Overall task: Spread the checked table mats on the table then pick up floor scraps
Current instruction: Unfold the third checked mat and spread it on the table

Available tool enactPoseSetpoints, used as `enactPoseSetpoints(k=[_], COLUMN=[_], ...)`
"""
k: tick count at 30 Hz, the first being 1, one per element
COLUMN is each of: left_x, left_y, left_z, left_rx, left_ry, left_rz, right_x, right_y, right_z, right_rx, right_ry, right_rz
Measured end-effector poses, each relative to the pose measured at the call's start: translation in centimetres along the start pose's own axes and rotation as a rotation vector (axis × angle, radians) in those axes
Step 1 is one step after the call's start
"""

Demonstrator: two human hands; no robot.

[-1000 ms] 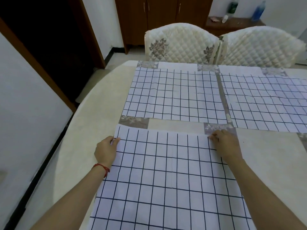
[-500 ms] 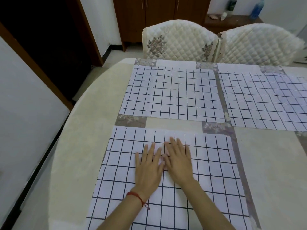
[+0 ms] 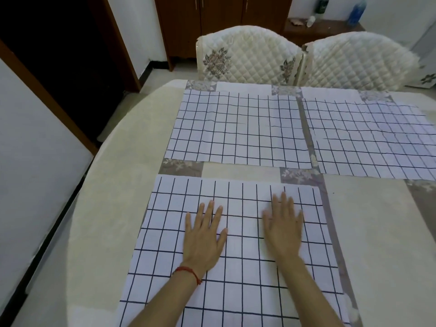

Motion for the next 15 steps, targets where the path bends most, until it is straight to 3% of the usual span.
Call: enactPoseSetpoints(k=[4,15], left_x=[0.1,-0.3], left_y=[0.0,0.0], left_z=[0.1,0.3], left_rx=[-0.009,0.008], left_ry=[-0.027,-0.034], left_rz=[0.007,0.028], right_x=[3.8,1.8], right_y=[-4.5,5.9], right_z=[4.1,6.3], right_rx=[-0.225,0.093], right_ry=[-0.109,-0.039], right_rz=[0.083,-0.048])
Point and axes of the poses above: each hand's wrist, its own z-axis away from the middle knuckle, its own x-axis out of the palm, y = z × x, the point moved 4 cm from there along -z, towards the middle knuckle, and after that the axes turned 14 degrees about -y, right-handed, at the moved point
